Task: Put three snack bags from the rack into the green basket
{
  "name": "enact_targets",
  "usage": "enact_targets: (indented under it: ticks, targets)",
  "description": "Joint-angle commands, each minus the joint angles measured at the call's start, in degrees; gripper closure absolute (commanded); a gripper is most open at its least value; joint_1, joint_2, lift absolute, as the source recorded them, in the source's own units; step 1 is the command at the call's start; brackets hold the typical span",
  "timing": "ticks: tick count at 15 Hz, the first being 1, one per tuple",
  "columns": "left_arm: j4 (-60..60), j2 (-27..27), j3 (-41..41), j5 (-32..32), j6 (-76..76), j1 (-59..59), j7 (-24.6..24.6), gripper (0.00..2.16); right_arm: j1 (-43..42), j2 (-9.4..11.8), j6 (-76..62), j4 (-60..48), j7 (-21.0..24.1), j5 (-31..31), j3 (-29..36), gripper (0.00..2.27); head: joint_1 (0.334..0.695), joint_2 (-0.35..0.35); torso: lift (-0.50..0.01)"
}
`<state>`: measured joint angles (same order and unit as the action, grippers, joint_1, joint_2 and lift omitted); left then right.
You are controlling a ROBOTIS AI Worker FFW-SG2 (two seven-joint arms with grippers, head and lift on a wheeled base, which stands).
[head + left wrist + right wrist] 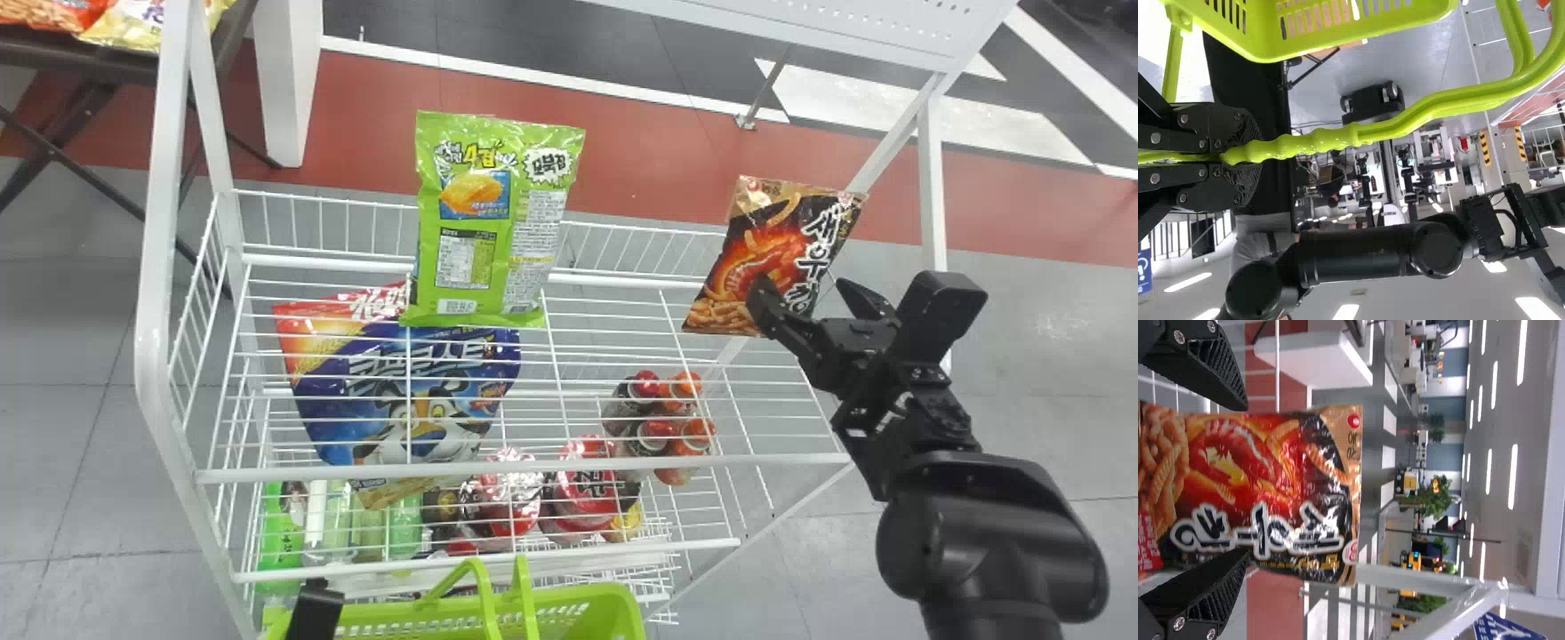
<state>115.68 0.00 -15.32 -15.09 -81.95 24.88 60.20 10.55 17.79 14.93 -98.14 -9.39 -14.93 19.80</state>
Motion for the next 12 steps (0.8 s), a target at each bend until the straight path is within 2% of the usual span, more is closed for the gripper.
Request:
enact_targets:
  ticks: [1,2,4,5,6,7,9,12]
  targets:
    - [-0.2,-0.1,-0.1,0.0,-0.5,-0.4,0.0,1.33,-2.2,0.6,4.9,2.9,-0.1,0.3,0.3,0.04,0.695,-0.35,0.0]
    - [-0.3,-0.1,-0.2,0.0,-0.6,-0.4,0.1,1.33,-2.4,0.8,5.1,3.5,-0.8,0.3,0.3,0.11,0.695,-0.35,0.0]
    - [-0.4,-0.1,-0.6,0.1,-1.0,-0.8,-0.1,1.33,-2.7,1.6,5.1,3.8,-3.3,0.4,0.2,0.61,0.695,-0.35,0.0]
    - [-0.5,-0.1,-0.9,0.3,-1.3,-1.1,-0.1,1.33,-3.3,2.0,5.4,4.0,-5.1,0.4,0.3,1.02,0.695,-0.35,0.0]
    - [-0.7,-0.1,-1.4,0.6,-1.7,-1.4,-0.2,1.33,-3.7,2.4,6.1,4.0,-6.0,-0.1,0.3,1.67,0.695,-0.35,0.0]
    - [-1.0,-0.1,-1.6,0.6,-1.9,-1.6,-0.2,1.33,-4.1,2.7,6.8,4.1,-6.3,-0.4,0.4,1.9,0.695,-0.35,0.0]
    - [-1.1,-0.1,-1.8,0.7,-2.0,-1.7,-0.3,1.33,-6.6,3.5,7.0,6.7,-7.9,-0.4,0.3,2.13,0.695,-0.35,0.0]
    - [-1.2,-0.1,-1.7,0.7,-2.4,-1.8,-0.4,1.33,-8.5,3.9,6.5,8.8,-8.4,-0.6,-0.8,2.24,0.695,-0.35,0.0]
